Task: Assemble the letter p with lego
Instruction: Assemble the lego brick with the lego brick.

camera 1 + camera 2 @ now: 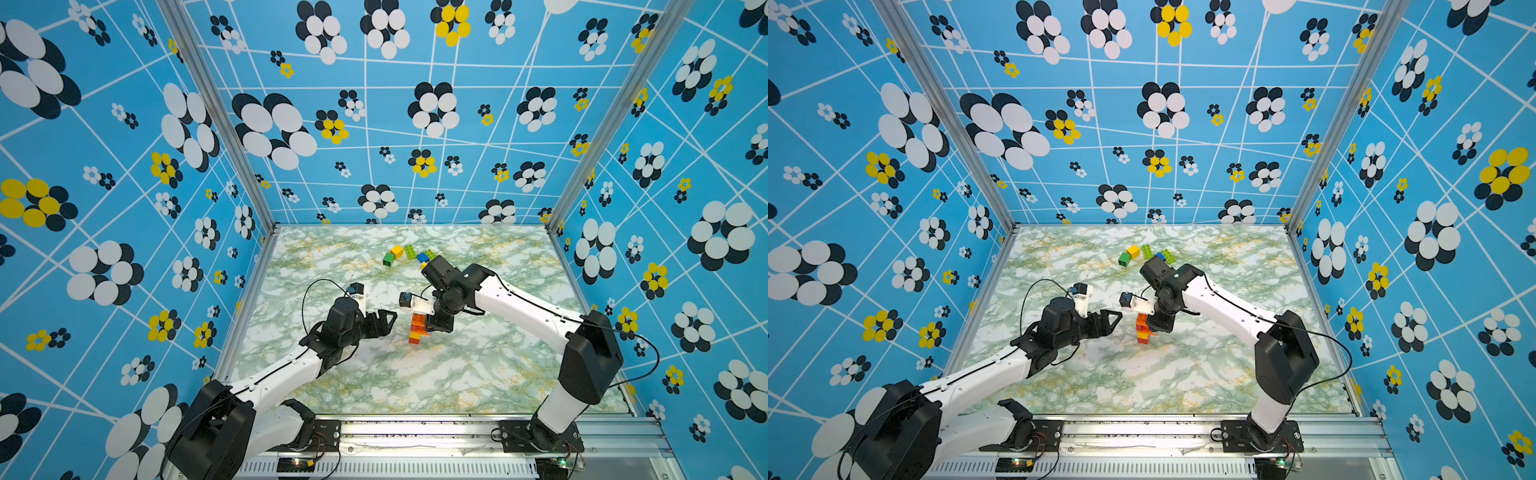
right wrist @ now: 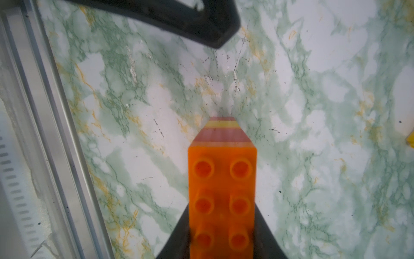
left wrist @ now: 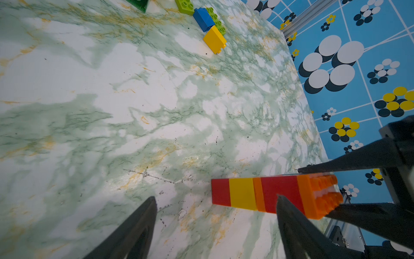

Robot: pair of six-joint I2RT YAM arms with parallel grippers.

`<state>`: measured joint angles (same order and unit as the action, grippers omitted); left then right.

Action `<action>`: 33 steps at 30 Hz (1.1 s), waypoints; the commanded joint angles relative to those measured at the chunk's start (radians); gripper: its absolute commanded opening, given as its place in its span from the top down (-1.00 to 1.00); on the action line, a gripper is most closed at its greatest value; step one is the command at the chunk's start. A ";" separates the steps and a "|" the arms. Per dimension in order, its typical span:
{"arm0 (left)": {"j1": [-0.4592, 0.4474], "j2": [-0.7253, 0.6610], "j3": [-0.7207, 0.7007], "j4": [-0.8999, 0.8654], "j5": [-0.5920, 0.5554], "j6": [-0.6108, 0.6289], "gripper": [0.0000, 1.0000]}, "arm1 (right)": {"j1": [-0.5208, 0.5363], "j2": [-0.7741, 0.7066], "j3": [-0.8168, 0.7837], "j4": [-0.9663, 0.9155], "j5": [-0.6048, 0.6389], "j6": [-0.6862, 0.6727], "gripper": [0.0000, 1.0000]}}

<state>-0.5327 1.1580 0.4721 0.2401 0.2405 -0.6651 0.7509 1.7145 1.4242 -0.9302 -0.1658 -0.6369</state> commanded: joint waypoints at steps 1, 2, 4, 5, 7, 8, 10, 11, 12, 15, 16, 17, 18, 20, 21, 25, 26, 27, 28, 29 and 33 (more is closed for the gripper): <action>-0.007 0.013 0.014 0.021 0.013 0.009 -0.69 | 0.010 0.040 -0.002 -0.128 0.051 -0.015 0.65; -0.007 0.013 0.013 0.020 0.013 0.009 -0.69 | 0.011 0.040 -0.001 -0.130 0.052 -0.014 0.65; -0.008 0.011 0.013 0.018 0.011 0.010 -0.69 | 0.013 0.030 0.007 -0.132 0.049 -0.006 0.66; -0.010 0.011 0.012 0.017 0.010 0.010 -0.70 | 0.013 0.026 0.008 -0.130 0.042 -0.004 0.66; -0.009 0.010 0.009 0.020 0.010 0.009 -0.70 | 0.012 0.025 0.009 -0.125 0.038 0.001 0.66; -0.009 0.012 0.009 0.022 0.012 0.009 -0.69 | 0.013 0.031 0.008 -0.127 0.039 0.005 0.66; -0.013 0.016 0.011 0.026 0.016 0.008 -0.68 | 0.016 0.051 0.005 -0.130 0.045 0.014 0.66; -0.017 0.017 0.011 0.033 0.017 0.006 -0.68 | 0.016 0.059 0.001 -0.125 0.046 0.018 0.66; -0.022 0.016 0.011 0.037 0.019 0.004 -0.68 | 0.019 0.063 -0.004 -0.122 0.045 0.020 0.66; -0.044 0.019 0.013 0.057 0.030 -0.003 -0.66 | 0.022 0.058 -0.022 -0.099 0.040 0.023 0.64; -0.050 0.024 0.012 0.072 0.041 -0.013 -0.65 | 0.023 0.053 -0.025 -0.093 0.037 0.023 0.63; -0.053 0.028 0.010 0.086 0.052 -0.022 -0.65 | 0.023 0.046 -0.027 -0.088 0.035 0.023 0.63; -0.058 0.032 0.007 0.110 0.065 -0.031 -0.64 | 0.024 0.039 -0.027 -0.083 0.033 0.022 0.62; -0.075 0.047 0.006 0.151 0.083 -0.046 -0.62 | 0.024 0.029 -0.025 -0.076 0.027 0.022 0.60; -0.084 0.051 0.005 0.163 0.086 -0.052 -0.61 | 0.024 0.026 -0.025 -0.074 0.024 0.022 0.59; -0.117 0.092 0.004 0.248 0.103 -0.084 -0.59 | 0.024 0.023 -0.027 -0.069 0.025 0.022 0.58; -0.121 0.106 0.003 0.273 0.109 -0.093 -0.57 | 0.022 0.024 -0.028 -0.068 0.024 0.023 0.58; -0.121 0.117 0.000 0.291 0.115 -0.102 -0.55 | 0.024 0.024 -0.028 -0.066 0.025 0.023 0.58; -0.124 0.130 -0.003 0.315 0.121 -0.110 -0.53 | 0.024 0.022 -0.028 -0.066 0.025 0.024 0.57; -0.126 0.142 -0.005 0.333 0.126 -0.115 -0.50 | 0.024 0.022 -0.028 -0.064 0.025 0.023 0.58; -0.130 0.168 0.000 0.342 0.129 -0.112 -0.45 | 0.023 0.023 -0.030 -0.062 0.024 0.025 0.57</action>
<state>-0.6552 1.3132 0.4721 0.5266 0.3485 -0.7677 0.7612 1.7210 1.4334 -0.9562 -0.1505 -0.6212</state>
